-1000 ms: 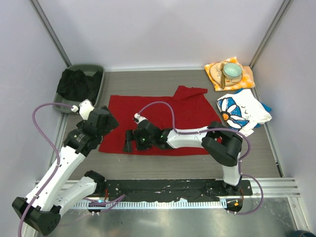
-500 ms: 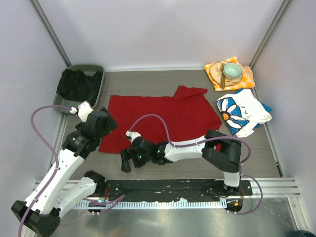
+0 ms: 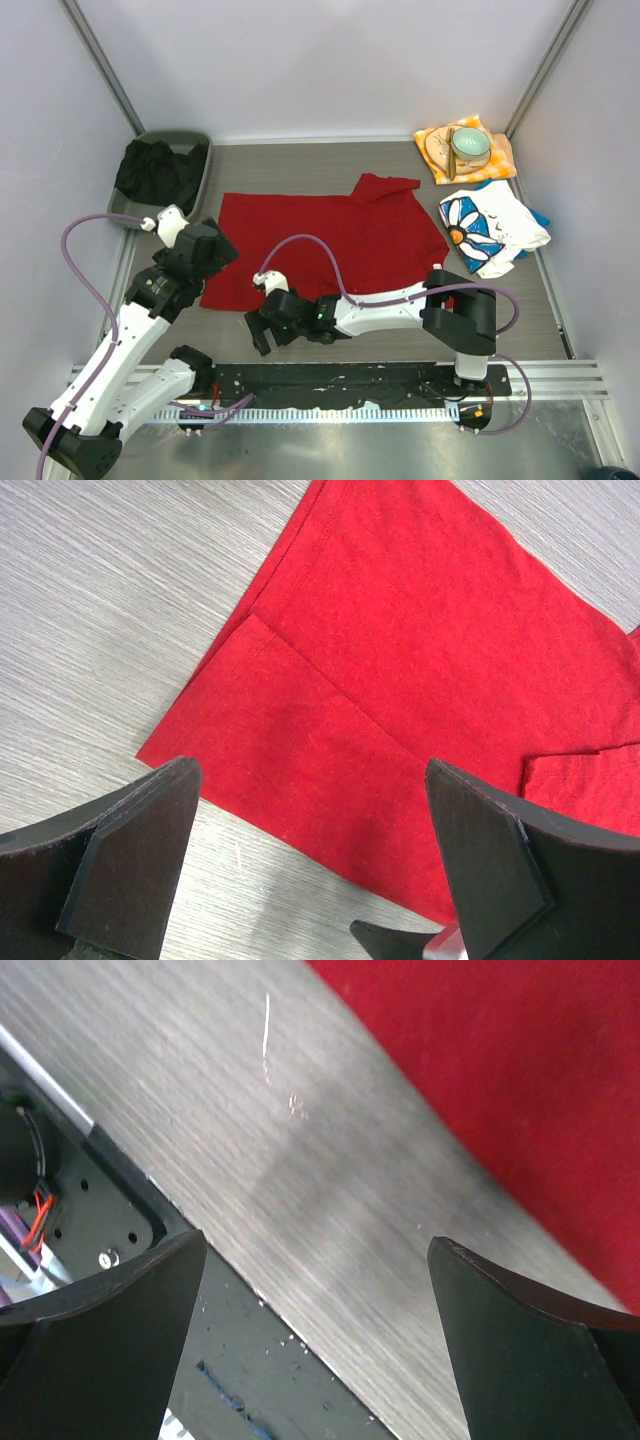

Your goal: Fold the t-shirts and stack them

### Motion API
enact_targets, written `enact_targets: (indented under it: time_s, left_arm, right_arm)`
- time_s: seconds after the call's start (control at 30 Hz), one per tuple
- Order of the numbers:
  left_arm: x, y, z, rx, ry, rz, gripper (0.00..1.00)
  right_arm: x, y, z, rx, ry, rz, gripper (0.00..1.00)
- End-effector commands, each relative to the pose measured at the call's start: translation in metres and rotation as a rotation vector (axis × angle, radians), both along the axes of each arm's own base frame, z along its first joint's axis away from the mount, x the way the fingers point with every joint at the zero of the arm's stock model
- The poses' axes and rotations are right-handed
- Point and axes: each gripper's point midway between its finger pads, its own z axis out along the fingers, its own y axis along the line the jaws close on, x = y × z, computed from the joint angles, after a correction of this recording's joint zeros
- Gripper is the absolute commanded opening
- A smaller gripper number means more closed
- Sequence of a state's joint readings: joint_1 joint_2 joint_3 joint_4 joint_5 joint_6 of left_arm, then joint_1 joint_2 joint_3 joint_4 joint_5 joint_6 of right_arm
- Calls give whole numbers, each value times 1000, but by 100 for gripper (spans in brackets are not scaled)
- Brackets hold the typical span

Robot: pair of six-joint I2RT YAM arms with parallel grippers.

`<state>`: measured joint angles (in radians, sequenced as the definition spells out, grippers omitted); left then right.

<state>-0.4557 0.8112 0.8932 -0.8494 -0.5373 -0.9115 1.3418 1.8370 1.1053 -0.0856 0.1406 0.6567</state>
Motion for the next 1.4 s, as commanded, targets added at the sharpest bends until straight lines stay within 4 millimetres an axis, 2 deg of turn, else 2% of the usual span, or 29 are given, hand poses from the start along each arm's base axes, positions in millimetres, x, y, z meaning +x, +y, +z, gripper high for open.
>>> enact_targets:
  time_s: [0.0, 0.27, 0.43, 0.6, 0.77, 0.83, 0.97, 1.1, 1.2, 1.37]
  left_arm:
    - [4, 2, 7, -6, -31, 16, 100]
    - [6, 2, 4, 7, -21, 14, 100]
    - [6, 2, 5, 7, -27, 11, 100]
    - [7, 3, 6, 14, -30, 12, 100]
    - [9, 4, 4, 18, -28, 14, 100]
    - [9, 3, 1, 17, -21, 11, 100]
    - [10, 2, 0, 15, -18, 9, 100]
    - [10, 2, -1, 15, -20, 9, 100]
    - [10, 2, -1, 13, -17, 8, 100]
    - [9, 2, -1, 11, -20, 9, 100]
  right_arm:
    - [35, 25, 44, 65, -151, -43, 100]
    - [49, 51, 41, 73, -157, -39, 100]
    - [69, 50, 31, 54, -172, -82, 100]
    - [90, 43, 29, 67, -174, -123, 100]
    - [98, 38, 35, 96, -173, -139, 100]
    - [99, 36, 30, 89, -168, -138, 100]
    - [94, 36, 12, 73, -116, -126, 100]
    - [81, 35, -11, 49, -44, -98, 100]
    - [75, 37, -16, 81, -9, -93, 100]
    - [41, 21, -31, 41, 53, -47, 100]
